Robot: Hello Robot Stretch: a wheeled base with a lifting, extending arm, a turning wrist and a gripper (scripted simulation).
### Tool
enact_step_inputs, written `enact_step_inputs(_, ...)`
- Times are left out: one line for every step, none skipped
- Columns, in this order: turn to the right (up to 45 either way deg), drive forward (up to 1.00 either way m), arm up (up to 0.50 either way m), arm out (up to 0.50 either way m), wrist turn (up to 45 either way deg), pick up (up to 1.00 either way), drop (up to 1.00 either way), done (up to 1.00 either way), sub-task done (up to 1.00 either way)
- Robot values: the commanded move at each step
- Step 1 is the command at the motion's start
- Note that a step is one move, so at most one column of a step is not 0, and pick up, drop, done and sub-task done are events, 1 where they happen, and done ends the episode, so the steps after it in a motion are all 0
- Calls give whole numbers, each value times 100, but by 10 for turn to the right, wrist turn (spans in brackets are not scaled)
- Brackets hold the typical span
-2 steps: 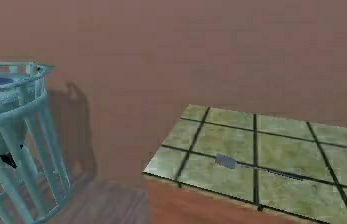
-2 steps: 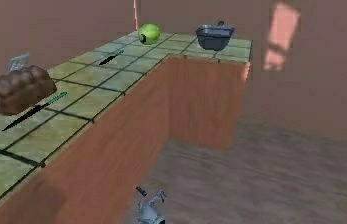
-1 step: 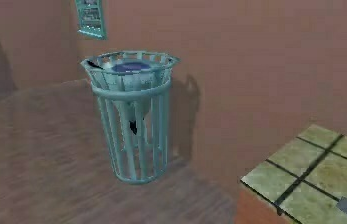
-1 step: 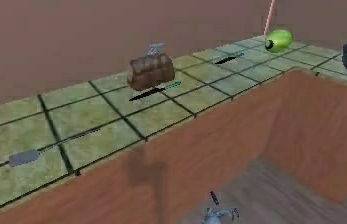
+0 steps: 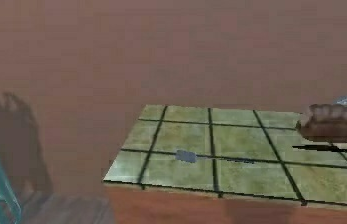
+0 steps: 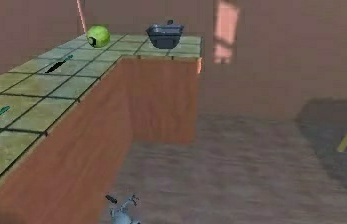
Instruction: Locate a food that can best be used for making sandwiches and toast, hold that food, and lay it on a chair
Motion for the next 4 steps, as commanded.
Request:
enact_step_inputs(450,0,0,0,0,0,0,0,0)
enact_step_inputs(330,0,0,0,0,0,0,0,0)
enact_step_inputs(0,90,0,0,0,0,0,0,0)
enact_step_inputs(450,0,0,0,0,0,0,0,0)
